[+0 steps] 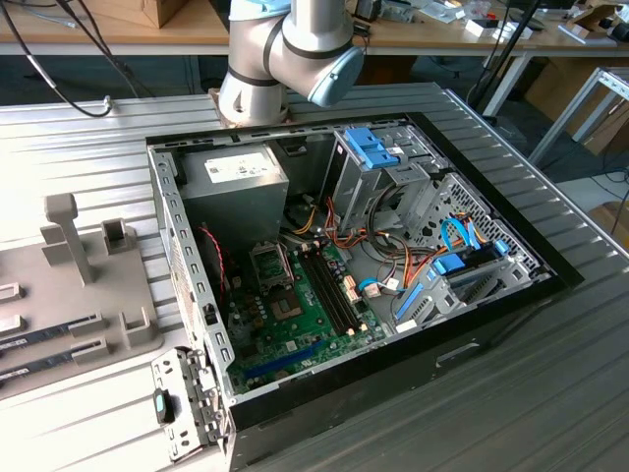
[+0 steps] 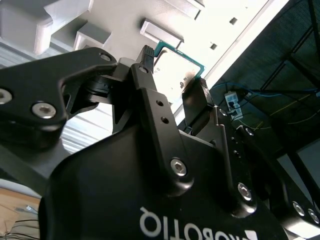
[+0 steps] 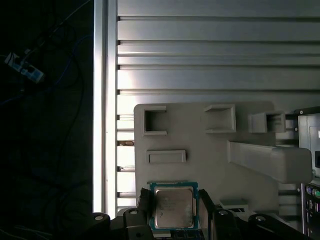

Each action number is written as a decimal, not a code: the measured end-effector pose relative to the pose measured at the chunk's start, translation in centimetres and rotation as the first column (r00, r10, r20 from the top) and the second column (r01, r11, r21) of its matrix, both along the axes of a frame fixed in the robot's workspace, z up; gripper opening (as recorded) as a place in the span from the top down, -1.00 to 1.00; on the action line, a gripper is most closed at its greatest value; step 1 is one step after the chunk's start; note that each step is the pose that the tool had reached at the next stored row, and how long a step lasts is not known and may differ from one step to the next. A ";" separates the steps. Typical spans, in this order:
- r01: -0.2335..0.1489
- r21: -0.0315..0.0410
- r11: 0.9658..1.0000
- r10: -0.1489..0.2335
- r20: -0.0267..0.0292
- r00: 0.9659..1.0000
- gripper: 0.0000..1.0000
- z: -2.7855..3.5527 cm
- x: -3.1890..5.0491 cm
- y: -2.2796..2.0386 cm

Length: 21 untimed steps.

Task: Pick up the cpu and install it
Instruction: 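Pick up the cpu and move it towards the insertion slot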

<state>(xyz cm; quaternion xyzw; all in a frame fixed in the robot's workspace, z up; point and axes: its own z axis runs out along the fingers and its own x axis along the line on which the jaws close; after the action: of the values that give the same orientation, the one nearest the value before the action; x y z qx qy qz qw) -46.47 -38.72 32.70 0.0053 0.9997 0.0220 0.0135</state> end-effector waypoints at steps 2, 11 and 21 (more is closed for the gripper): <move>0.000 0.000 1.000 0.000 0.000 1.000 0.05 0.04 0.00 0.00; 0.000 0.000 1.000 0.000 0.000 1.000 0.05 0.24 0.00 0.00; 0.000 0.000 1.000 0.000 0.000 1.000 0.05 0.53 0.00 0.00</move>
<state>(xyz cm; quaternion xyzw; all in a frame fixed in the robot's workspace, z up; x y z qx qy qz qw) -46.47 -38.72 33.23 0.0053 0.9997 0.0220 0.0135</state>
